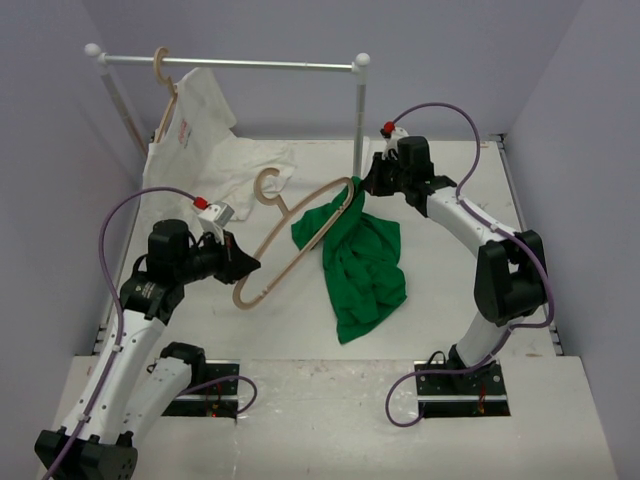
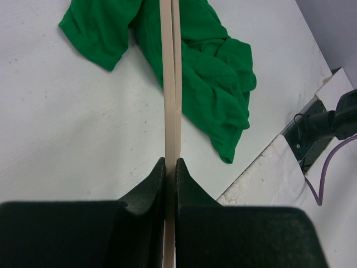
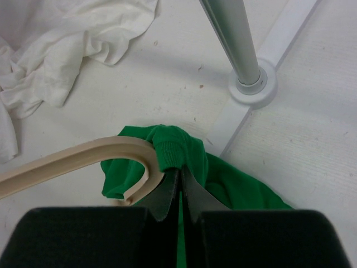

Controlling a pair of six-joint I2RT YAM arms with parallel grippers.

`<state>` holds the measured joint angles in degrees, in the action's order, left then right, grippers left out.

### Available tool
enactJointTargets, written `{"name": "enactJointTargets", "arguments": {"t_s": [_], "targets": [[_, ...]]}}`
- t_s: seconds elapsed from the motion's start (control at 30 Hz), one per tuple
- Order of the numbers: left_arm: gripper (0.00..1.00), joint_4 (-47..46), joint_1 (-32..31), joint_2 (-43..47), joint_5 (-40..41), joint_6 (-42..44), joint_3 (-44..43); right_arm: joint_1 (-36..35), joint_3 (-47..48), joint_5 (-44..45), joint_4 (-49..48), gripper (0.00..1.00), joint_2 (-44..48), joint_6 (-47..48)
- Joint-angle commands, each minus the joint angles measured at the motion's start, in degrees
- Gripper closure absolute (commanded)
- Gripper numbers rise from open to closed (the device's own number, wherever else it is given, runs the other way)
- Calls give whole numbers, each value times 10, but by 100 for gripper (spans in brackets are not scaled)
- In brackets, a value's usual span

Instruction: Place the t-shirt on the hanger

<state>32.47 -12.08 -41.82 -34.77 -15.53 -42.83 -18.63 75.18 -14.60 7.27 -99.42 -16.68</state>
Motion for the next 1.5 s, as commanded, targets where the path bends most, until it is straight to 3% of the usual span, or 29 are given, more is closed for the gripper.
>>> {"name": "enactJointTargets", "arguments": {"t_s": [0.0, 0.43, 0.7, 1.03, 1.23, 1.47], "targets": [[100, -19, -3, 3, 7, -3, -19, 0, 7, 13, -8, 100, 23, 8], [100, -62, -12, -7, -91, -17, -3, -8, 57, 4, 16, 100, 10, -28], [100, -70, -17, -21, -20, -26, 7, -28, 72, 3, 37, 100, 27, -23], [100, -151, -29, -10, -21, -74, 18, -84, 52, -8, 43, 100, 55, -33], [100, -162, -32, 36, 73, -110, 19, -124, -15, 83, 19, 100, 122, -117], [100, -185, -32, 61, 74, -126, 18, -183, -22, 26, -7, 100, 153, -145]]}}
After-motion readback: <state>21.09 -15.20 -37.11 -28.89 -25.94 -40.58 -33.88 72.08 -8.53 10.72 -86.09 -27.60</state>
